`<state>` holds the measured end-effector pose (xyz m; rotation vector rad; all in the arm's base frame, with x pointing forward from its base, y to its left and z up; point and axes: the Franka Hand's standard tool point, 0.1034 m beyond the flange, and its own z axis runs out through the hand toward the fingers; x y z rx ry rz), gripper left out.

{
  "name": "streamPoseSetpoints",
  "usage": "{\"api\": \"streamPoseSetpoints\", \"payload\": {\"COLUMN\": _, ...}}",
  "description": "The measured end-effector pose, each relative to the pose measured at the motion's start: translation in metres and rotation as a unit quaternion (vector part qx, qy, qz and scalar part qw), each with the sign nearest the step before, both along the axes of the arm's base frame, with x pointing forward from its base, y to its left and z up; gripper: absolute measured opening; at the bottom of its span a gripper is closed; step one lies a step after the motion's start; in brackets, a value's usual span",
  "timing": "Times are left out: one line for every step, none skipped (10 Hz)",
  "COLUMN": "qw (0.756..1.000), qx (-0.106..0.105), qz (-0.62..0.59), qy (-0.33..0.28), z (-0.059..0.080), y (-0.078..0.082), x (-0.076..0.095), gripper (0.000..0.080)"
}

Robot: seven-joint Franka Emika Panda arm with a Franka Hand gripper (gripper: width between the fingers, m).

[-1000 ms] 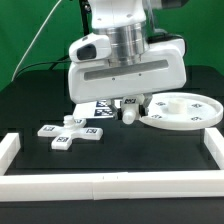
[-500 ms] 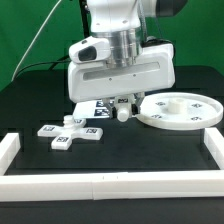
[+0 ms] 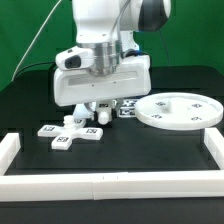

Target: Assemble round table

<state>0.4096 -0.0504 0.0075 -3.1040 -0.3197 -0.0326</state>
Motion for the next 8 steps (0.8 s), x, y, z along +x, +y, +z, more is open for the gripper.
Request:
{"api": "streamPoseSetpoints", "payload": {"qw": 1.000, "qx": 0.001, "qz": -0.001, "qy": 0.001, "z": -0.001, "y": 0.003, "x": 0.000, "gripper": 0.0318}}
{"api": "streamPoseSetpoints", "payload": {"qw": 1.000, "qx": 0.001, "qz": -0.003, "qy": -0.001, "z": 0.001, "y": 0.010, "x": 0.004, "gripper": 0.0318}}
{"api": "streamPoseSetpoints", "payload": {"qw": 1.000, "qx": 0.003, "qz": -0.002, "qy": 0.000, "z": 0.002, "y": 0.011, "x": 0.008, "gripper": 0.0318}}
{"api": "streamPoseSetpoints", "payload": {"qw": 1.000, "qx": 0.003, "qz": -0.002, "qy": 0.000, "z": 0.002, "y": 0.011, "x": 0.008, "gripper": 0.0318}}
{"api": "streamPoseSetpoints", "payload": {"qw": 1.000, "qx": 0.003, "qz": -0.002, "qy": 0.000, "z": 0.002, "y": 0.011, "x": 0.008, "gripper": 0.0426}}
{"api": "streamPoseSetpoints", "payload": {"qw": 1.000, "qx": 0.004, "qz": 0.000, "qy": 0.003, "z": 0.003, "y": 0.011, "x": 0.008, "gripper": 0.0426}}
{"api": "streamPoseSetpoints", "payload": {"qw": 1.000, "qx": 0.009, "qz": 0.003, "qy": 0.009, "z": 0.013, "y": 0.013, "x": 0.008, "gripper": 0.0558}}
{"api": "streamPoseSetpoints", "payload": {"qw": 1.000, "qx": 0.012, "qz": 0.004, "qy": 0.008, "z": 0.025, "y": 0.015, "x": 0.009, "gripper": 0.0631}}
